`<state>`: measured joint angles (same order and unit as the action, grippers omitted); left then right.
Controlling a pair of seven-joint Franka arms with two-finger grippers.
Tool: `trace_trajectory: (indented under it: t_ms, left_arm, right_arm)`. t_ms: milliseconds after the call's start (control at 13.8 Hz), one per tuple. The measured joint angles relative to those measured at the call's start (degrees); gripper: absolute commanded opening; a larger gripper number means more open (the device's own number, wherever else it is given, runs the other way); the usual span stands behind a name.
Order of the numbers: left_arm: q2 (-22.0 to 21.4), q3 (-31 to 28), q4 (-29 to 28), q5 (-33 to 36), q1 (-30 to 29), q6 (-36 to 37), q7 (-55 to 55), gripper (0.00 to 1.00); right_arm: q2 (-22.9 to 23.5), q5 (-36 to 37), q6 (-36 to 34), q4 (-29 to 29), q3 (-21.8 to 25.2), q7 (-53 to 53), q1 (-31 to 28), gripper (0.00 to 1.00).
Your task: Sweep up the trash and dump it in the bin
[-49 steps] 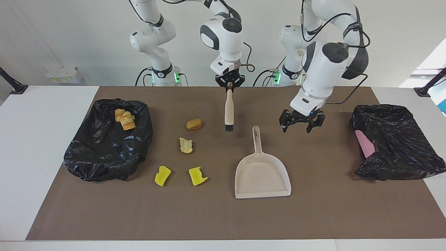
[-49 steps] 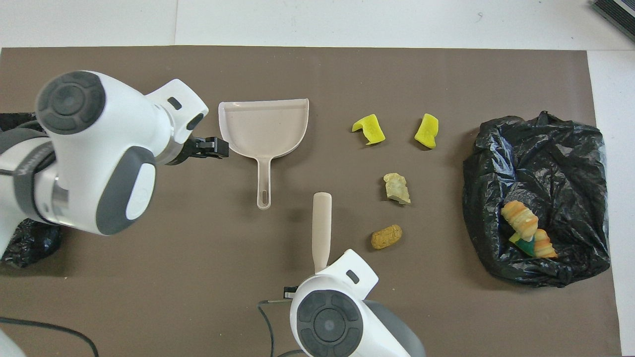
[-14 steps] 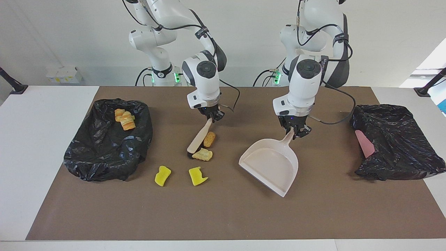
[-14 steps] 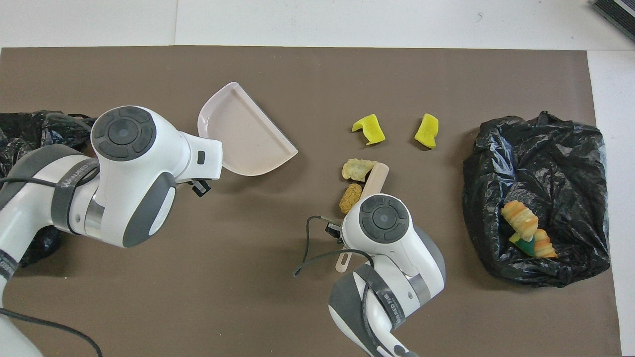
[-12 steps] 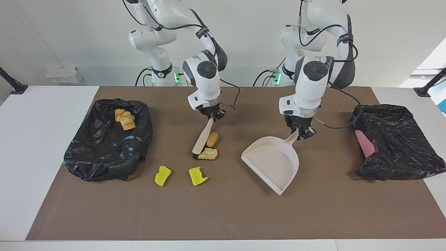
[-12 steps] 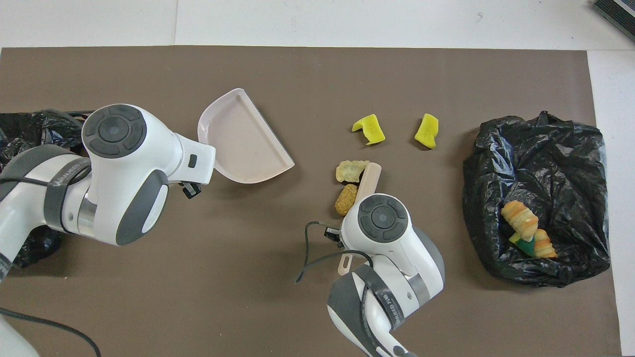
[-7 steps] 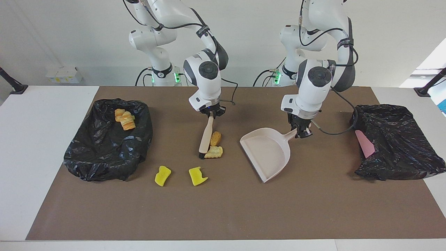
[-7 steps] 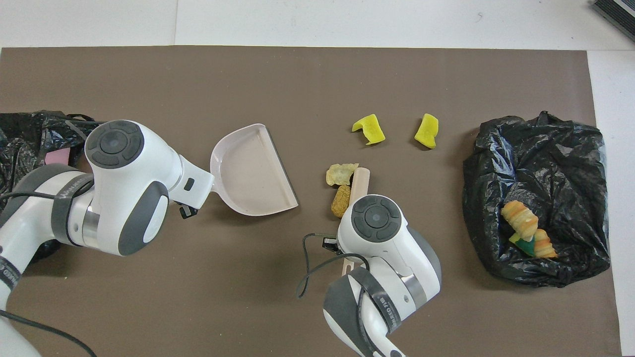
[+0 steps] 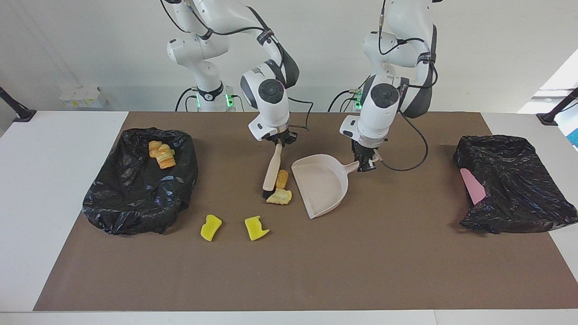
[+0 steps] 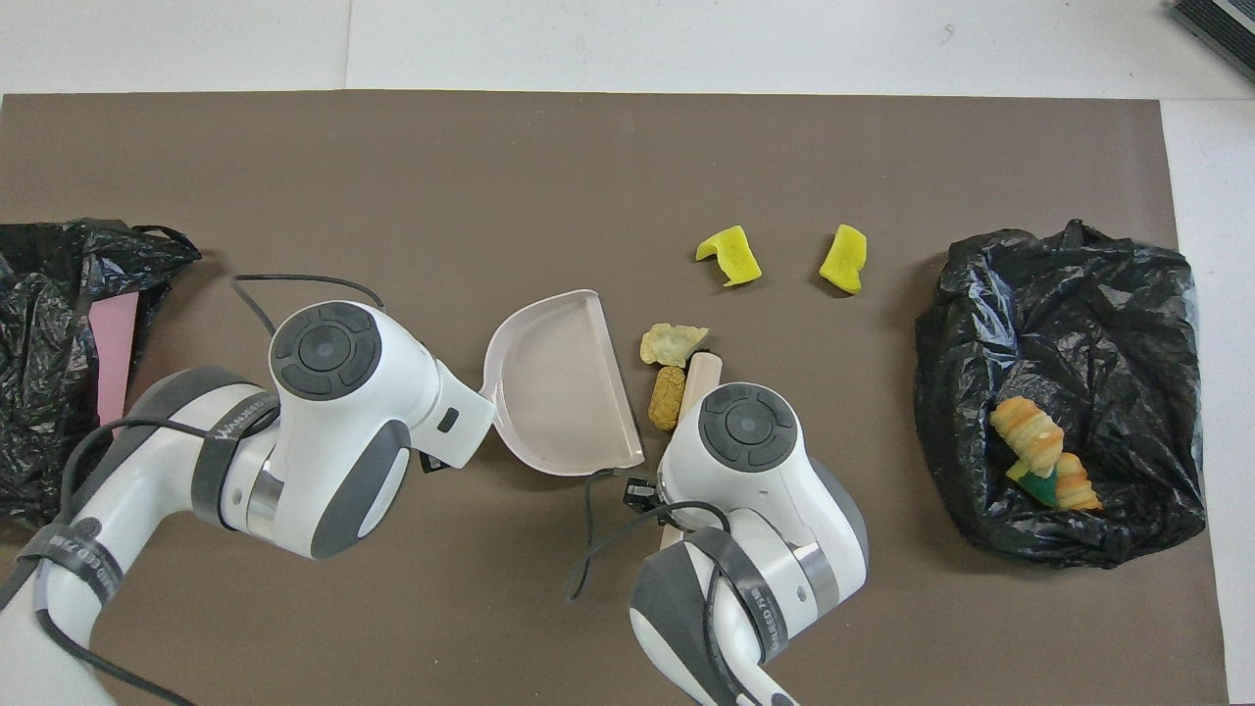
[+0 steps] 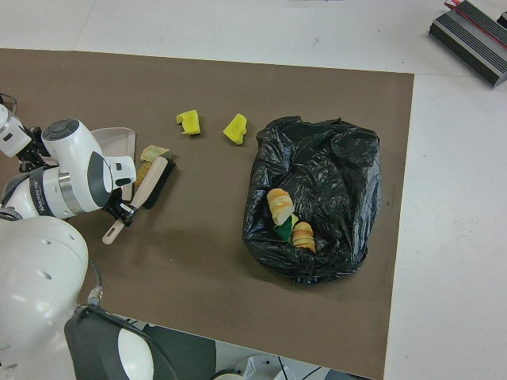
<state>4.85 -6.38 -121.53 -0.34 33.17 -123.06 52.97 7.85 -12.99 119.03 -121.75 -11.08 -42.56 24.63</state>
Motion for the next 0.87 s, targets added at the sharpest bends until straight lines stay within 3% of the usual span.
trace_trajectory:
  t_ms: [434,867]
  left_arm:
    - [-0.11,-0.17,-2.83,-0.02,1.3,-5.24,-0.01,0.0]
    - [-0.16,-0.22,-2.95,-0.69,1.29,-6.41,0.22,0.0]
  right_arm:
    - [-0.02,-4.49,3.26,0.56,-0.48,0.11,4.39,0.0]
    - [0.15,-1.35,0.55,5.94,-0.33,1.02,5.23,0.0]
